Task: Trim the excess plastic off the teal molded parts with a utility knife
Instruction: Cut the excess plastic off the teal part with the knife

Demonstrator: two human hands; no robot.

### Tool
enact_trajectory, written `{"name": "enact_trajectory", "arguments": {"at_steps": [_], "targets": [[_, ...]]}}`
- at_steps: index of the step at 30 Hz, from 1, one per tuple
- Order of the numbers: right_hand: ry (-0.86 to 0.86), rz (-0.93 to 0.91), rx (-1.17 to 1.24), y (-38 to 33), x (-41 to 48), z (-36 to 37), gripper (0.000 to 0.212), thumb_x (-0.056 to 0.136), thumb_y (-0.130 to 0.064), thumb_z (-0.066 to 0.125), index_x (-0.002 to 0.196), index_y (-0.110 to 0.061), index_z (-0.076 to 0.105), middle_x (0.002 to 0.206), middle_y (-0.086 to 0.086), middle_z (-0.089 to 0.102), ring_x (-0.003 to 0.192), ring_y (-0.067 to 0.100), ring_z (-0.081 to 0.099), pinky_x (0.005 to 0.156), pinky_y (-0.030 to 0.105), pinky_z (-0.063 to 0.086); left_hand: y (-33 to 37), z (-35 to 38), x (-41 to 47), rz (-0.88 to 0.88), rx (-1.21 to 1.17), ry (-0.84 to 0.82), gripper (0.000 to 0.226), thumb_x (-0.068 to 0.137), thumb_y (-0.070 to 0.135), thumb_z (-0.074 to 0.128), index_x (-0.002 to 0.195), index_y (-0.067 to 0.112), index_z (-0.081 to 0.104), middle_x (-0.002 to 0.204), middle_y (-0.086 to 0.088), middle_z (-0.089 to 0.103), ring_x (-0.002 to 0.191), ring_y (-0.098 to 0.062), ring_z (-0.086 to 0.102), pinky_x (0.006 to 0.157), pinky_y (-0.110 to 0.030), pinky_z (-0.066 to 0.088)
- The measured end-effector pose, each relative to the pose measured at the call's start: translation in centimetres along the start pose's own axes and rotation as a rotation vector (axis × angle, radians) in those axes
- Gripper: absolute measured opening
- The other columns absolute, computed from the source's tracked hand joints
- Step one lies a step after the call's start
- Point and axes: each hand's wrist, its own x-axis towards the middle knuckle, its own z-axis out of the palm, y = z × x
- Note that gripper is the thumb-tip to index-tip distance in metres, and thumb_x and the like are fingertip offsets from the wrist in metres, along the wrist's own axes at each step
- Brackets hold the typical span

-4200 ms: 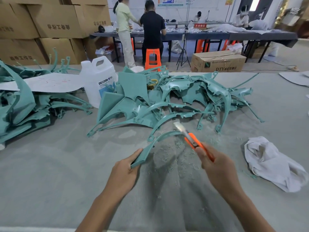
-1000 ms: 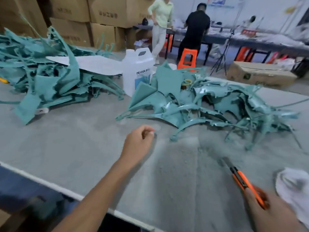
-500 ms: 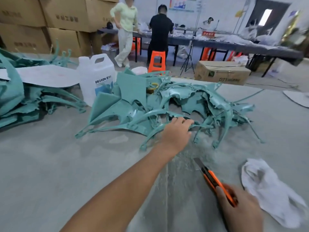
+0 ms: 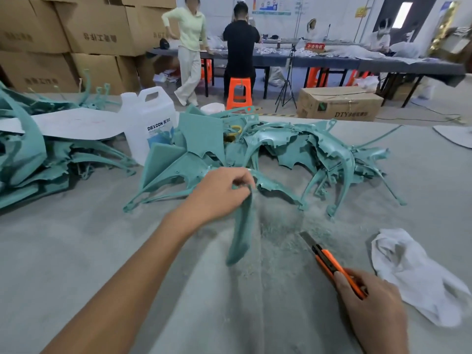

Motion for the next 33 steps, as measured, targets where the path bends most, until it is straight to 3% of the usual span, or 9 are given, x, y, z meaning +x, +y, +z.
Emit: {"name": "enact_trajectory", "arguments": {"at_steps": [3, 8, 12, 15, 20, 25, 27, 30, 33], "targets": [[-0.012, -0.008, -0.015, 0.3, 0.0, 0.0, 0.015, 0.081, -0.019, 0.082, 0.094, -0.014, 0.08, 0.082, 0.013, 0.072, 0.091, 0.038, 0.059, 0.087, 0.044, 0.048, -1.4, 0.0, -3.8, -0.011, -0.045, -0.186, 0.031, 0.087, 0.014, 0.067, 0.096, 0.043, 0.068, 0.108, 0.015, 0.054, 0.105, -0.001, 0.052, 0.088, -0.025, 0.044], [0.028, -0.087, -0.064, 0.8, -0.1, 0.2, 0.013, 0.082, -0.02, 0.081, 0.093, -0.014, 0.079, 0.079, 0.013, 0.072, 0.084, 0.039, 0.06, 0.078, 0.043, 0.048, -3.0, 3.0, -10.7, -0.146, -0.105, -0.266, 0.032, 0.085, 0.064, 0.06, 0.112, 0.05, 0.053, 0.109, 0.027, 0.058, 0.103, 0.007, 0.053, 0.085, -0.021, 0.043], [0.026, -0.08, -0.058, 1.5, 0.1, 0.3, 0.016, 0.087, -0.029, 0.075, 0.096, -0.017, 0.079, 0.076, 0.01, 0.07, 0.084, 0.038, 0.058, 0.074, 0.042, 0.049, -3.1, 5.4, -14.5, -0.111, 0.113, -0.467, 0.087, 0.069, 0.095, 0.043, 0.142, 0.047, 0.038, 0.143, 0.026, 0.042, 0.132, 0.002, 0.036, 0.113, -0.026, 0.031], [0.002, -0.067, -0.034, 1.9, 0.2, 0.3, 0.02, 0.089, -0.034, 0.072, 0.1, -0.019, 0.078, 0.08, 0.007, 0.07, 0.087, 0.036, 0.058, 0.075, 0.042, 0.05, -1.5, 7.3, -15.0, -0.087, 0.31, -0.346, 0.103, 0.07, 0.095, 0.038, 0.153, 0.035, 0.024, 0.157, 0.012, 0.022, 0.145, -0.01, 0.012, 0.122, -0.031, 0.008], [-0.015, -0.041, 0.012, 2.2, 0.2, 0.4, 0.023, 0.09, -0.037, 0.068, 0.102, -0.02, 0.078, 0.083, 0.005, 0.07, 0.089, 0.033, 0.058, 0.078, 0.043, 0.05, 3.2, 12.6, -13.6, 0.139, 0.284, -0.09, 0.072, 0.082, 0.067, 0.052, 0.141, 0.026, 0.049, 0.147, -0.002, 0.046, 0.137, -0.024, 0.04, 0.118, -0.036, 0.031], [0.009, -0.013, 0.045, 2.3, 0.1, 0.3, 0.023, 0.09, -0.038, 0.068, 0.102, -0.021, 0.077, 0.085, 0.002, 0.07, 0.093, 0.028, 0.055, 0.079, 0.04, 0.048, 3.9, 15.2, -8.8, -0.017, 0.371, -0.393, 0.107, 0.08, 0.079, 0.053, 0.158, 0.033, -0.005, 0.166, -0.006, -0.017, 0.152, -0.027, -0.018, 0.123, -0.047, -0.004], [0.015, 0.003, 0.052, 2.4, 0.1, 0.3, 0.023, 0.09, -0.04, 0.068, 0.103, -0.023, 0.077, 0.084, 0.001, 0.068, 0.092, 0.027, 0.054, 0.077, 0.039, 0.046, 3.6, 15.3, -7.7, -0.061, 0.457, -0.425, 0.107, 0.08, 0.083, 0.045, 0.159, 0.027, -0.001, 0.167, -0.009, -0.008, 0.152, -0.035, -0.01, 0.123, -0.051, 0.002], [0.013, -0.005, 0.057, 2.4, 0.1, 0.3, 0.021, 0.09, -0.039, 0.067, 0.102, -0.025, 0.077, 0.082, 0.0, 0.068, 0.09, 0.027, 0.055, 0.075, 0.039, 0.047, 4.3, 14.9, -7.7, 0.037, 0.583, -0.326, 0.084, 0.091, 0.076, 0.03, 0.151, 0.016, 0.034, 0.156, -0.016, 0.037, 0.142, -0.042, 0.033, 0.115, -0.048, 0.032], [0.021, -0.015, 0.092, 2.3, 0.1, 0.1, 0.017, 0.09, -0.037, 0.067, 0.1, -0.028, 0.077, 0.077, -0.005, 0.065, 0.086, 0.027, 0.055, 0.07, 0.038, 0.044, 4.0, 12.7, -8.1, 0.295, 0.507, 0.076, 0.059, 0.097, 0.056, 0.034, 0.12, 0.015, 0.069, 0.113, -0.006, 0.073, 0.095, -0.023, 0.072, 0.069, -0.03, 0.059]]}}
